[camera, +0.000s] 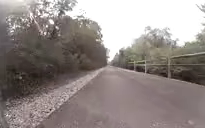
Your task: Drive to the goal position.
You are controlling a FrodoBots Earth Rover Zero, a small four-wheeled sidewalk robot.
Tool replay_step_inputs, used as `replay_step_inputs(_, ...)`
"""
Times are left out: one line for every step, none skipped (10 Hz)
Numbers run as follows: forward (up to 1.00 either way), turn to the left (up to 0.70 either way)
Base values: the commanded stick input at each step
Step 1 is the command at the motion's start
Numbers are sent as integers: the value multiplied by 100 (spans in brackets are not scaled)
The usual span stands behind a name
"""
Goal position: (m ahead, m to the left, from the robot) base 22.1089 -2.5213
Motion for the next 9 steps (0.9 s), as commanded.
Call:
replay_step_inputs(70,-15)
replay_step_inputs(70,-27)
replay_step_inputs(70,-28)
replay_step_inputs(70,-8)
replay_step_inputs(70,0)
replay_step_inputs(70,0)
replay_step_inputs(70,0)
replay_step_inputs(70,0)
replay_step_inputs(70,0)
